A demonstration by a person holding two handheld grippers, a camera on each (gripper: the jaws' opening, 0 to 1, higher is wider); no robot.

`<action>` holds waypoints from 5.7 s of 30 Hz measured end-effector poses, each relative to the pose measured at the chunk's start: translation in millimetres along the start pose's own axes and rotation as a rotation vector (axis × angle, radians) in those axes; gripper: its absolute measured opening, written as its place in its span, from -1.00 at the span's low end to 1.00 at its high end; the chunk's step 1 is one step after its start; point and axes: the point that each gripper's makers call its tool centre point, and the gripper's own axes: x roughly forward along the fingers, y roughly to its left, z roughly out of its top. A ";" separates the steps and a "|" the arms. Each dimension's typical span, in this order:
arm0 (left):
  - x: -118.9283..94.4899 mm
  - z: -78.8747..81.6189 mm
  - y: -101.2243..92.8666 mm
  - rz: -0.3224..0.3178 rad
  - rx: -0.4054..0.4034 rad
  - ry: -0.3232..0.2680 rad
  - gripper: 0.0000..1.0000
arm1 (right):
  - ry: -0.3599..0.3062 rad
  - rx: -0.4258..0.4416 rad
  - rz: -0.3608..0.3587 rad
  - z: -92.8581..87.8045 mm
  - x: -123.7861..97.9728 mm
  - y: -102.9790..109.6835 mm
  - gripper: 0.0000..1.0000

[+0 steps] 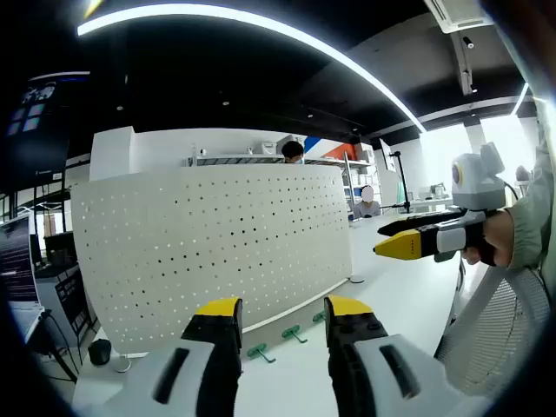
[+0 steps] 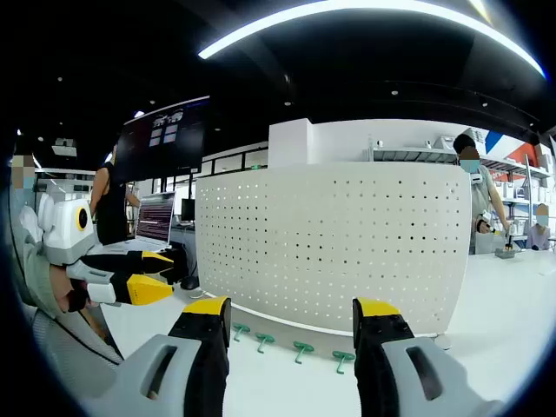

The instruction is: Insert the hook assembly into the mounting plate slot until the hook locks in place.

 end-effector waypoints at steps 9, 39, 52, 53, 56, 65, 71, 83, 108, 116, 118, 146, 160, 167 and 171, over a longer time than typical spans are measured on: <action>-1.1 1.7 1.5 0.008 0.000 -0.007 -0.21 | -0.001 -0.005 -0.003 0.6 -1.0 0.5 0.09; 1.9 -6.1 11.9 -0.016 -0.045 0.032 -0.16 | 0.015 0.015 0.000 -3.8 1.4 -0.5 0.09; 17.8 -36.7 47.5 -0.072 0.092 0.178 -0.19 | 0.028 0.026 -0.003 -6.9 2.3 -2.1 0.09; 19.8 -39.0 49.6 -0.078 0.102 0.188 -0.19 | 0.029 0.026 -0.004 -7.2 2.2 -2.4 0.09; 28.6 -48.1 57.7 -0.107 0.148 0.225 -0.20 | 0.031 0.028 -0.009 -7.7 2.0 -3.6 0.09; 53.4 -64.5 82.3 -0.155 0.242 0.286 -0.27 | 0.040 0.037 -0.026 -9.9 2.2 -7.6 0.09; 68.0 -80.4 94.4 -0.202 0.292 0.342 -0.31 | 0.046 0.049 -0.041 -11.8 2.3 -11.5 0.09; 89.8 -117.6 111.5 -0.304 0.334 0.474 -0.39 | 0.056 0.058 -0.065 -15.1 1.7 -16.7 0.09; 116.5 -194.6 119.7 -0.444 0.278 0.717 -0.57 | 0.082 0.079 -0.132 -22.8 -0.6 -32.0 0.09; 120.2 -203.9 118.9 -0.465 0.283 0.741 -0.60 | 0.088 0.081 -0.144 -24.3 -1.0 -34.6 0.09; 121.6 -205.7 119.7 -0.466 0.281 0.744 -0.61 | 0.088 0.083 -0.147 -24.6 -1.2 -35.3 0.09; 128.0 -216.3 110.4 -0.502 0.267 0.773 -0.92 | 0.092 0.103 -0.179 -26.5 -3.0 -43.2 0.09; 123.7 -197.7 107.3 -0.425 0.251 0.725 -0.94 | 0.084 0.097 -0.176 -24.3 -3.3 -42.8 0.09; 124.0 -180.2 108.8 -0.387 0.223 0.679 -0.94 | 0.076 0.093 -0.173 -22.4 -3.3 -42.0 0.09; 124.1 -164.5 110.1 -0.361 0.227 0.626 -0.94 | 0.070 0.092 -0.169 -20.9 -3.1 -41.1 0.09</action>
